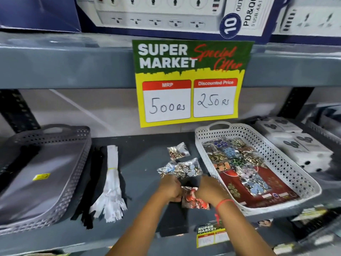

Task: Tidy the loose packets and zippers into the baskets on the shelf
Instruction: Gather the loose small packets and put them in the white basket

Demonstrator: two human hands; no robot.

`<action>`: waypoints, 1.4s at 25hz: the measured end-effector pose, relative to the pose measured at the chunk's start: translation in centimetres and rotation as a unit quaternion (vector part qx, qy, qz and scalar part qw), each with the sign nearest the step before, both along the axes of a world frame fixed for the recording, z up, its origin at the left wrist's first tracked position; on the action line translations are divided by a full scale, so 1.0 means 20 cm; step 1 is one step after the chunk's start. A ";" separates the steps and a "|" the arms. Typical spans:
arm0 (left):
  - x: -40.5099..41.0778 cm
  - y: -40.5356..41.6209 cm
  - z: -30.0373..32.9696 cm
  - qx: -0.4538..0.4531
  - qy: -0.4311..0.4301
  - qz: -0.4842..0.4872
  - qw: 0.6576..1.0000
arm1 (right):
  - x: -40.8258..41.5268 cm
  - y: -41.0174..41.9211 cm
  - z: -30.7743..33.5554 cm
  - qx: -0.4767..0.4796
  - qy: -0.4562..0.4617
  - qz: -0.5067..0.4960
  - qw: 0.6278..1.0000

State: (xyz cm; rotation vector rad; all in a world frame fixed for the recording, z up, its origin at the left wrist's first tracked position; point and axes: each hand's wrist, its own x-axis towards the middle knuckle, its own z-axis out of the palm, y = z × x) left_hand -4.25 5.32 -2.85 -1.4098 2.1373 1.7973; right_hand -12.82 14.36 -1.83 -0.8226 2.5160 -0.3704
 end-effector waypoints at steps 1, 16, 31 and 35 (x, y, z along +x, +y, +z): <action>0.01 0.00 0.01 0.026 0.004 0.000 1.000 | -0.01 0.00 0.00 -0.023 -0.043 -0.016 0.999; -0.01 -0.29 0.00 -0.268 -0.131 0.009 0.954 | -0.56 0.19 0.31 -0.145 -0.065 -0.112 0.981; 0.01 -0.34 0.20 -0.028 0.076 0.037 0.996 | -0.51 0.05 0.29 -0.250 -0.069 -0.041 0.965; -0.10 -0.25 0.33 -0.015 0.142 -0.010 0.990 | -0.33 -0.03 0.41 -0.263 -0.235 0.051 0.934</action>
